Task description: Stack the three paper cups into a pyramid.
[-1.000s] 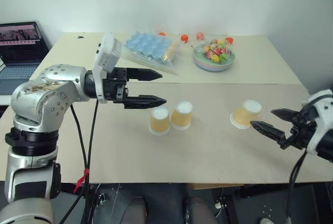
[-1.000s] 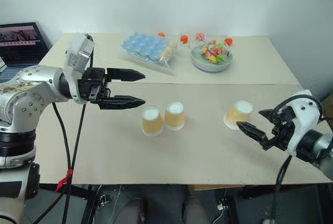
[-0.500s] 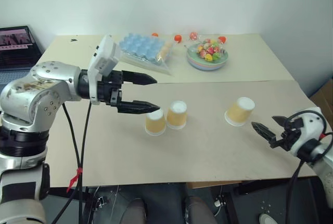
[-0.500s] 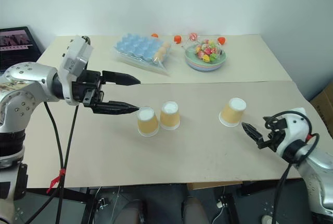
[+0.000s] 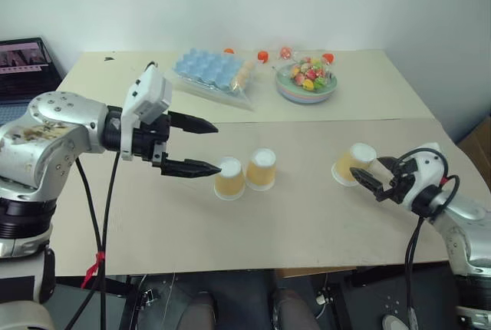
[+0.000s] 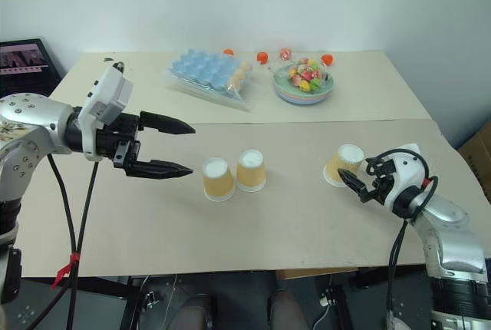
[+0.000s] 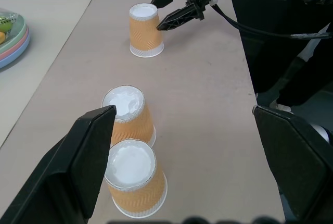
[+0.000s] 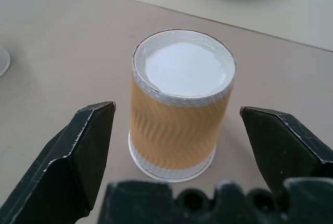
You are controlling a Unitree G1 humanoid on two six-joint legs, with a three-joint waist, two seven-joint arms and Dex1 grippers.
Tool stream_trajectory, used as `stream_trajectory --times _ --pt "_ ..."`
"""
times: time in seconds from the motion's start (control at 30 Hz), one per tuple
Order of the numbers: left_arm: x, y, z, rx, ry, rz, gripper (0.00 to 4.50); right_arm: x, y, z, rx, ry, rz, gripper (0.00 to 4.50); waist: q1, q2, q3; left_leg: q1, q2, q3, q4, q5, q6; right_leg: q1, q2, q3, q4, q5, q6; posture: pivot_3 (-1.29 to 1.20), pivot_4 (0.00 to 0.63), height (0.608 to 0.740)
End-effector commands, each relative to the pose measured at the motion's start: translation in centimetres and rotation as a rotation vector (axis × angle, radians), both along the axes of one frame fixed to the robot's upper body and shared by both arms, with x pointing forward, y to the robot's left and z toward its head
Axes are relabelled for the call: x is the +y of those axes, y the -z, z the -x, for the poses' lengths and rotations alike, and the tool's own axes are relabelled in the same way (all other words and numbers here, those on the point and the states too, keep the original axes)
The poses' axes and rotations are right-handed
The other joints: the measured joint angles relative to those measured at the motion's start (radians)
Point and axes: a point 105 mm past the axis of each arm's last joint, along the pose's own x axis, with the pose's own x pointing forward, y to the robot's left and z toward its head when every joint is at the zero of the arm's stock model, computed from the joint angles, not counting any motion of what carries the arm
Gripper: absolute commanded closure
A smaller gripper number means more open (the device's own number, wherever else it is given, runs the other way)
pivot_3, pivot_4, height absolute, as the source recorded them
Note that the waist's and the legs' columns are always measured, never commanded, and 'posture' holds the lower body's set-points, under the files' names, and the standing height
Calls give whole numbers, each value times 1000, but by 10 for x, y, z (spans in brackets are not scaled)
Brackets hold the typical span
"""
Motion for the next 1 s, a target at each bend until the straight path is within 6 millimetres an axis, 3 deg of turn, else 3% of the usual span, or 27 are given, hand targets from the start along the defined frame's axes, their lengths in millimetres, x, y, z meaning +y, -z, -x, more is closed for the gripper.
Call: stream_trajectory --times 0.03,0.43,0.63,0.8,1.0 --pt "1 -9 4 -59 -3 -8 24 0 -13 -8 -61 -15 28 0 0 0 0 0 0 0 0 0 0 0 0 0 0 0 0 0 150 740" --pt "-2 -5 7 -59 -15 7 24 2 -21 -32 -86 -45 41 0 -1 0 0 1 0 1 0 0 1 0 1 2 1 0 0 0 150 740" --pt "-4 -3 7 -57 -15 14 0 5 -21 -35 -88 -55 38 1725 -1 0 0 1 1 1 0 0 1 0 2 3 1 0 0 0 150 740" --pt "-5 -2 7 -47 -11 19 0 8 -27 -36 -104 -52 41 1775 -2 0 0 1 1 1 0 0 1 -1 2 3 1 0 0 0 150 740" --pt "5 -3 6 -31 -34 29 0 30 -53 -29 -92 -133 103 1775 -4 1 0 1 1 2 0 0 1 -2 2 4 3 0 0 0 150 740"
